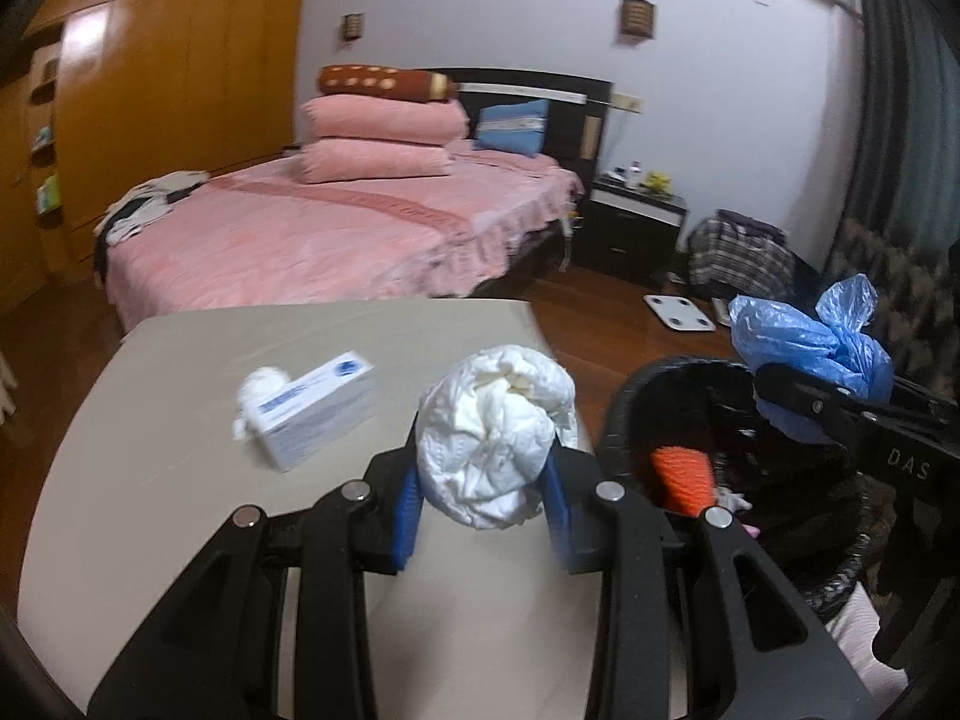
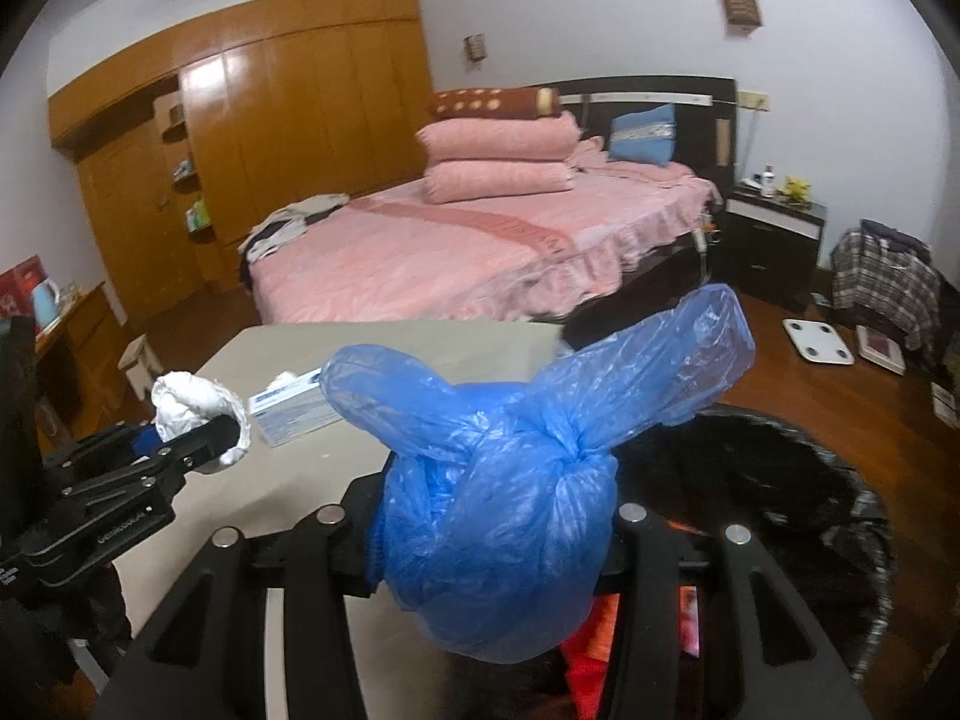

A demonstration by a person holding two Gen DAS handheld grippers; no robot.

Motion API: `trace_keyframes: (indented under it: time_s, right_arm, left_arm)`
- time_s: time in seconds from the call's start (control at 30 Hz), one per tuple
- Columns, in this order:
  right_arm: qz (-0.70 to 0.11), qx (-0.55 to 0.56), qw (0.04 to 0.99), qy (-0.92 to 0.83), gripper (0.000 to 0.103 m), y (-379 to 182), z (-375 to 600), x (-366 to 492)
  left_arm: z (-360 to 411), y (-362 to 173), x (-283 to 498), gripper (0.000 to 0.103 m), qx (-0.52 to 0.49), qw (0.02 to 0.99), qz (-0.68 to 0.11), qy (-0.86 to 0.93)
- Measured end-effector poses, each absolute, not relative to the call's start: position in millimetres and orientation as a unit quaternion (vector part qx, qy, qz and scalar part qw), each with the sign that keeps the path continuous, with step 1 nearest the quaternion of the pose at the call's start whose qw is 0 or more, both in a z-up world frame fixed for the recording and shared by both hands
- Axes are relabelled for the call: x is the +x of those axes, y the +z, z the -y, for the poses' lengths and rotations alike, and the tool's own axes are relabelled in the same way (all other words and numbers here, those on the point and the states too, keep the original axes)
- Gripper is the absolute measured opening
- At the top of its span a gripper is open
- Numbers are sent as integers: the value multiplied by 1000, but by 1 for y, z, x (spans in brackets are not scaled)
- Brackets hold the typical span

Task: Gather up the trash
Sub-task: 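Carry both tools over the bin and open them, dropping tissue and blue bag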

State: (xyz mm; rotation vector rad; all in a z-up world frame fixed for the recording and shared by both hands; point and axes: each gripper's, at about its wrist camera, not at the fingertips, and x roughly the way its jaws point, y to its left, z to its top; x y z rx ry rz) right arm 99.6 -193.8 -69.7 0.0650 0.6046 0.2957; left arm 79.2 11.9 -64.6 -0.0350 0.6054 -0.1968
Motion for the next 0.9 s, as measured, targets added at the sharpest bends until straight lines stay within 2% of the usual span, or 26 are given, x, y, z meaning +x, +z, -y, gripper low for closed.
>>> trace_keyframes:
  time_s: [0.43, 0.9]
  right_arm:
    - [-298, 40, 951, 74, 46, -77, 276, 92]
    - [-312, 34, 949, 37, 48, -95, 329, 97]
  left_arm:
    - [81, -67, 97, 33, 12, 936, -294, -196]
    - [151, -100, 131, 33, 32, 914, -318, -249]
